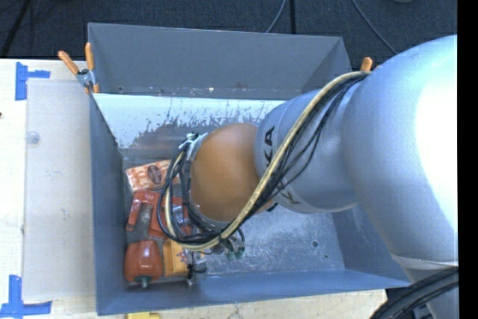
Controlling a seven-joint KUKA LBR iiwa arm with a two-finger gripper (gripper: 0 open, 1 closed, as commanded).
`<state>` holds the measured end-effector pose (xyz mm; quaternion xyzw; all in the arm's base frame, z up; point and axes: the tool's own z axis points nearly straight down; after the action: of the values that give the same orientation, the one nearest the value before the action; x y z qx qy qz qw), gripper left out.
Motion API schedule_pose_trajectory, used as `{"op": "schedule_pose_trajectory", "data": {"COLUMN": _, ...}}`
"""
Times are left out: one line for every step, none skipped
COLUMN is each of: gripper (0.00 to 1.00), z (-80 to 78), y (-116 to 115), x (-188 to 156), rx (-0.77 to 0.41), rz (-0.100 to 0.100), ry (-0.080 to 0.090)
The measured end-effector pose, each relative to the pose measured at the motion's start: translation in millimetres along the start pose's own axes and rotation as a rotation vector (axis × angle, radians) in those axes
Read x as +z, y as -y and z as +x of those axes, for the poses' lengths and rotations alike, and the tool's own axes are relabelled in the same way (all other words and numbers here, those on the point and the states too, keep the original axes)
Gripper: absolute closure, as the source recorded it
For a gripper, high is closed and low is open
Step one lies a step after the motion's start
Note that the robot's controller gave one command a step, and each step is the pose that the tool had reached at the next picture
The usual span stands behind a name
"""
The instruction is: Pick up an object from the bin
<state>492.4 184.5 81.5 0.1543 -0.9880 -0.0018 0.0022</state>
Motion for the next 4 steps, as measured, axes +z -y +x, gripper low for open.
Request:
{"op": "schedule_pose_trajectory", "data": {"gripper": 1.00, "z": 0.0, "y": 0.0, "x": 0.1, "rx": 0.001, "rz": 0.000, "ry": 0.000}}
{"op": "schedule_pose_trajectory", "data": {"gripper": 1.00, "z": 1.1, "y": 5.3, "x": 0.1, "rx": -0.050, "rz": -0.003, "ry": 0.003}}
{"op": "schedule_pose_trajectory", "data": {"gripper": 1.00, "z": 17.1, "y": 24.1, "x": -6.3, "rx": -0.275, "rz": 0.000, "ry": 0.013}}
{"op": "schedule_pose_trajectory", "data": {"gripper": 1.00, "z": 19.1, "y": 23.0, "x": -10.4, "rx": -0.351, "rz": 0.002, "ry": 0.017}}
